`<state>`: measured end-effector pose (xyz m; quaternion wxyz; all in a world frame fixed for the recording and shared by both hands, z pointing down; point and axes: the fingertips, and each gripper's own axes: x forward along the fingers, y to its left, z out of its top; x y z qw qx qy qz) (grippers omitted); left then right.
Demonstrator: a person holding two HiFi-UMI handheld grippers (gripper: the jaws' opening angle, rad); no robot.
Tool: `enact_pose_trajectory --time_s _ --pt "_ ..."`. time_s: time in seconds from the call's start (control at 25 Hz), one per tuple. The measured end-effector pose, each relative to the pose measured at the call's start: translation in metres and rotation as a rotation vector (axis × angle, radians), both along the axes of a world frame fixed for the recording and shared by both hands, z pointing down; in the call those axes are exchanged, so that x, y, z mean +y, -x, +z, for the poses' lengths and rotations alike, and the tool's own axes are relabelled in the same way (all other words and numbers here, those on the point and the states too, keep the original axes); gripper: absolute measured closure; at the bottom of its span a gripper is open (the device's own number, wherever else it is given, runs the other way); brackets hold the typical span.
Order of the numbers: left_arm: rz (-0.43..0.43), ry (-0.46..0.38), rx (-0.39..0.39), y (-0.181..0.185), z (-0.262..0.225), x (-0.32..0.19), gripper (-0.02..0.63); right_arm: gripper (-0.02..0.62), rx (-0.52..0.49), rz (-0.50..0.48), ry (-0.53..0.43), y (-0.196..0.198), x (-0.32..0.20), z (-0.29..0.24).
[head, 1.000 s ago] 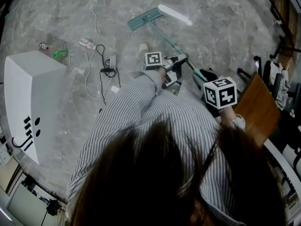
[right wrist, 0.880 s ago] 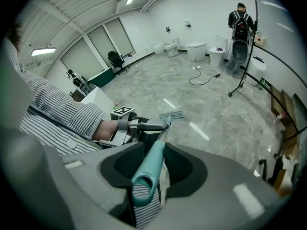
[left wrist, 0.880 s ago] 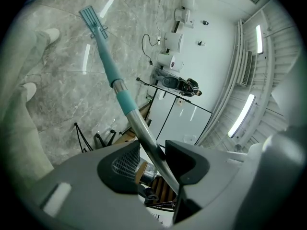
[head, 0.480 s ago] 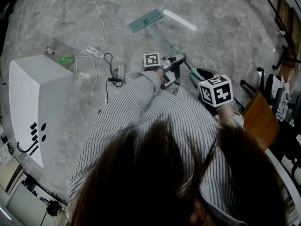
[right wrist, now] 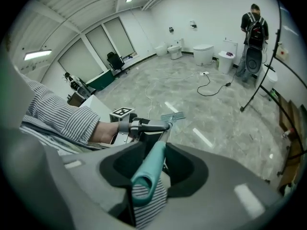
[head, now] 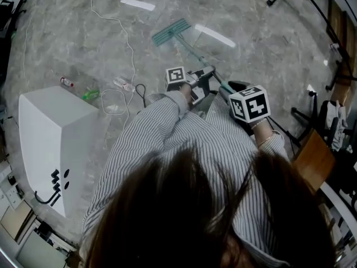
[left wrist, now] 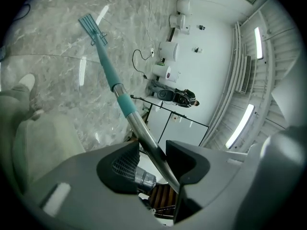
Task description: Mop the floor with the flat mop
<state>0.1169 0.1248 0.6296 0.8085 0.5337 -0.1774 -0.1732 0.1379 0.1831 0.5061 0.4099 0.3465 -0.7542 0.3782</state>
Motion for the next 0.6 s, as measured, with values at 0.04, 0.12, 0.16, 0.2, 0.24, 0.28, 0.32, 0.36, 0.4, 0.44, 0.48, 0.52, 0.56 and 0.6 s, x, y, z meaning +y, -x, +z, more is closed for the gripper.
enact_pose_trajectory --time_s 0.04,0.12,0.16,0.2,0.24,0.28,0.32,0.36,0.4,0.44,0.48,0.52,0.56,0.6 --pt "-0.011 0.006 -0.002 0.008 0.0 -0.011 0.439 0.449 0.004 -0.009 -0.001 0.008 -0.011 0.002" --pt "-0.038 0.008 -0.008 0.023 0.001 -0.034 0.439 0.449 0.008 -0.024 0.0 0.023 -0.033 0.006" --pt "-0.054 0.008 -0.015 0.031 0.003 -0.046 0.439 0.449 0.014 -0.037 0.002 0.03 -0.045 0.01" --pt "-0.068 0.009 -0.026 0.039 0.007 -0.06 0.44 0.449 0.026 -0.058 0.003 0.038 -0.057 0.014" --pt "-0.08 0.012 -0.037 0.048 0.011 -0.075 0.44 0.449 0.042 -0.085 0.004 0.046 -0.07 0.019" --pt "-0.09 0.016 -0.048 0.056 0.016 -0.09 0.442 0.448 0.058 -0.113 0.005 0.054 -0.085 0.024" --pt "-0.099 0.02 -0.059 0.065 0.02 -0.108 0.442 0.449 0.068 -0.133 0.007 0.062 -0.101 0.028" --pt "-0.11 0.024 -0.068 0.073 0.023 -0.126 0.44 0.448 0.067 -0.141 0.01 0.069 -0.119 0.032" --pt "-0.123 0.031 -0.075 0.081 0.026 -0.146 0.44 0.449 0.057 -0.136 0.014 0.076 -0.14 0.034" --pt "-0.137 0.038 -0.081 0.088 0.026 -0.167 0.44 0.449 0.043 -0.126 0.018 0.082 -0.162 0.035" --pt "-0.15 0.045 -0.089 0.096 0.026 -0.189 0.442 0.449 0.033 -0.123 0.02 0.088 -0.185 0.034" --pt "-0.158 0.048 -0.098 0.104 0.026 -0.212 0.442 0.449 0.031 -0.132 0.019 0.095 -0.208 0.034" --pt "-0.164 0.05 -0.108 0.112 0.025 -0.234 0.443 0.449 0.036 -0.155 0.016 0.103 -0.23 0.033" --pt "-0.171 0.053 -0.116 0.121 0.024 -0.255 0.445 0.448 0.045 -0.186 0.01 0.111 -0.251 0.032"
